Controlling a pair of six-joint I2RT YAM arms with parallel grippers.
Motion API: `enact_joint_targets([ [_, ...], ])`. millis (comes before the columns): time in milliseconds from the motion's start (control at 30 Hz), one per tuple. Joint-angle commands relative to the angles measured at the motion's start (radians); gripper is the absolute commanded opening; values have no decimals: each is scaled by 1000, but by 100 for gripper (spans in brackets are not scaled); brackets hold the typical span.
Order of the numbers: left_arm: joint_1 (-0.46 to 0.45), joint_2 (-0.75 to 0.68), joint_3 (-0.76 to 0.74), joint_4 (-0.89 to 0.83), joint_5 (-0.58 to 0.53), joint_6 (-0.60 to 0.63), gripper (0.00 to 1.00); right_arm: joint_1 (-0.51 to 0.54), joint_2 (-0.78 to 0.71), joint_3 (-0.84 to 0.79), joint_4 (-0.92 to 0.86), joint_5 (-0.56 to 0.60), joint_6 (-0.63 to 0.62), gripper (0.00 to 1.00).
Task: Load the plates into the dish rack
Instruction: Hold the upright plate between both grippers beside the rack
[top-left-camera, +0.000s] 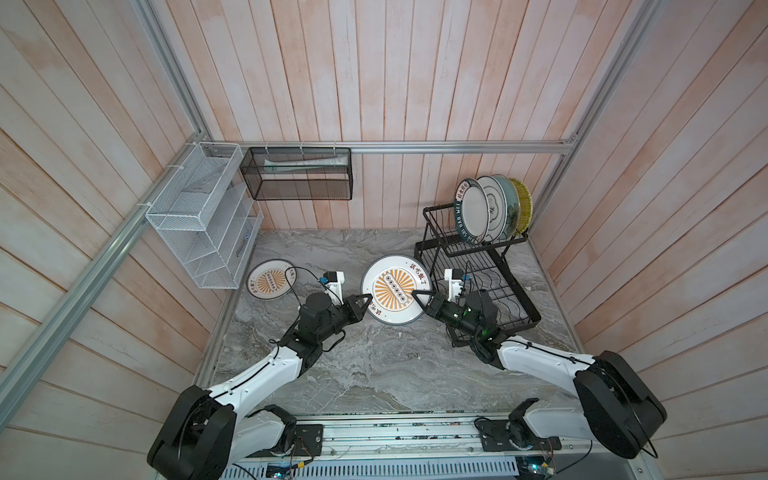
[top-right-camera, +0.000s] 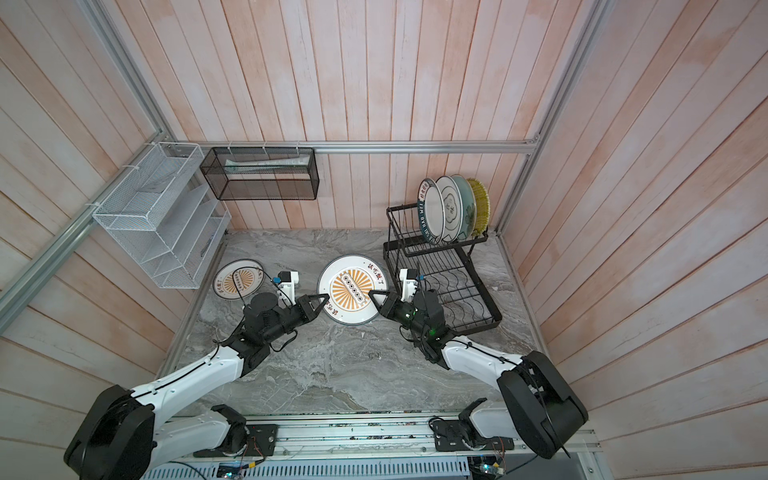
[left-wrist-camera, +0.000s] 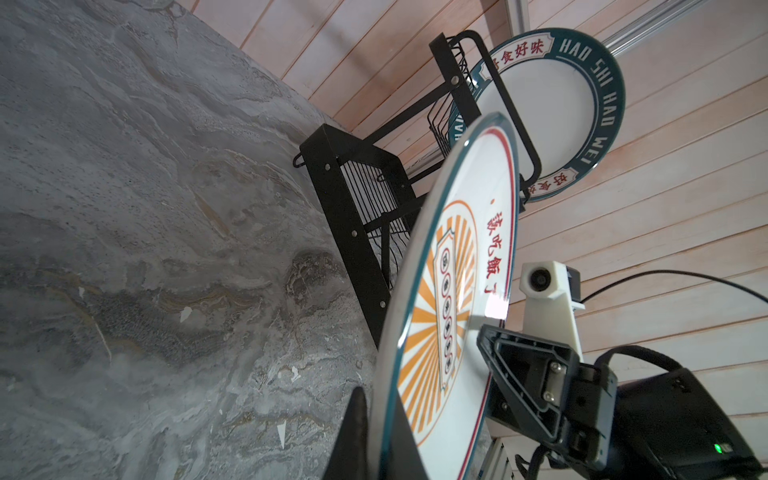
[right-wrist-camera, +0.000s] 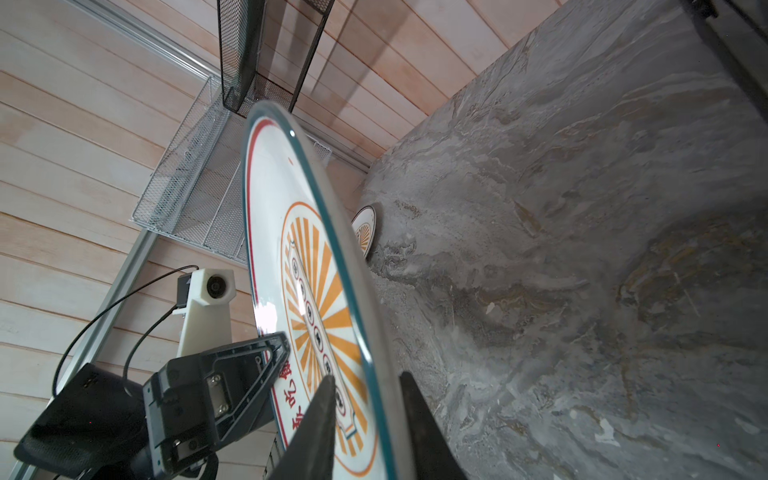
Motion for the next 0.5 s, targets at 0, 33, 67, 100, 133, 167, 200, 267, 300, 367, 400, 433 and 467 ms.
enact_joint_targets([
  [0, -14, -20, -6, 38, -41, 6, 0, 54, 17, 56, 99, -68, 15, 27],
  [33, -14, -25, -8, 35, -43, 7, 0, 60, 20, 59, 99, -68, 15, 27],
  [67, -14, -28, -10, 32, -44, 8, 0, 65, 24, 61, 101, -68, 15, 27],
  [100, -13, -31, -10, 30, -47, 8, 0, 70, 28, 65, 102, -67, 17, 26],
  [133, -14, -35, -9, 24, -49, 9, 0, 73, 30, 68, 104, -65, 17, 25],
  [167, -14, -37, -9, 20, -50, 12, 0, 74, 31, 66, 105, -64, 17, 23],
  [200, -13, -40, -9, 17, -50, 14, 0, 76, 30, 67, 105, -63, 17, 19],
  [267, -14, -45, -8, 7, -52, 17, 0, 76, 27, 68, 104, -58, 16, 16],
  [300, -14, -48, -7, 2, -54, 19, 0, 77, 24, 68, 100, -55, 14, 14],
  [367, -14, -52, -5, -10, -61, 20, 0, 76, 16, 69, 93, -54, 8, 10],
  [400, -14, -53, -4, -15, -62, 21, 0, 77, 13, 70, 89, -51, 5, 8],
  [433, -13, -53, -2, -25, -64, 23, 0, 77, 9, 71, 84, -49, 3, 4],
  [467, -13, -53, 3, -35, -68, 23, 0, 76, 7, 73, 80, -45, 0, 0],
])
